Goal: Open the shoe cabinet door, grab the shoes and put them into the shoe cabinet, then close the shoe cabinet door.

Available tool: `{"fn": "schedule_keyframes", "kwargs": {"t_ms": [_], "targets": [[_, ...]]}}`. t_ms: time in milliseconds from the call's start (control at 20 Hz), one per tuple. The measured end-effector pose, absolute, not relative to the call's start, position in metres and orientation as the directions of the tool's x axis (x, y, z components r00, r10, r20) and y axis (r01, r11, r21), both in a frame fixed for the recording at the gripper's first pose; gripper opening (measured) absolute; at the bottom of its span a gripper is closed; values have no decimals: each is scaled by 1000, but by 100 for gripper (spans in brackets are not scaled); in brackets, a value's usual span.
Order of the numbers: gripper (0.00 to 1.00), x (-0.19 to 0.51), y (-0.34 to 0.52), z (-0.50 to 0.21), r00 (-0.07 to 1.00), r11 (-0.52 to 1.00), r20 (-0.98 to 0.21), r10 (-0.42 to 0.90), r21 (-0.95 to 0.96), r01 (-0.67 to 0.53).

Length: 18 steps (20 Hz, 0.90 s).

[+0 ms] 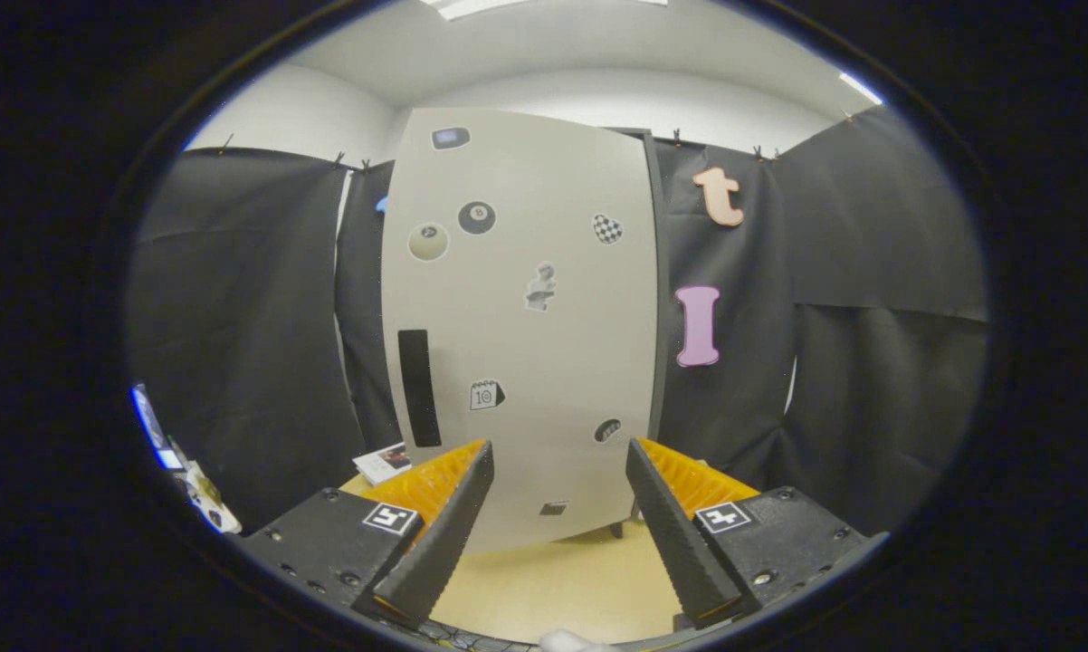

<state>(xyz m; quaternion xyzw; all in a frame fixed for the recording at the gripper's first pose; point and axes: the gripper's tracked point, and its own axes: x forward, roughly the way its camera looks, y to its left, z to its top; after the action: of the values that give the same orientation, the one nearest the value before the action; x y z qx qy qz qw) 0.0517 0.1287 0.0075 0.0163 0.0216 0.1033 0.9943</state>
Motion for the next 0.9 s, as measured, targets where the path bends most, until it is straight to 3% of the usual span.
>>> {"fn": "schedule_keyframes", "kwargs": {"t_ms": [900], "targets": [[97,0,66,-6,997,998,-44,57,35,-56]]}}
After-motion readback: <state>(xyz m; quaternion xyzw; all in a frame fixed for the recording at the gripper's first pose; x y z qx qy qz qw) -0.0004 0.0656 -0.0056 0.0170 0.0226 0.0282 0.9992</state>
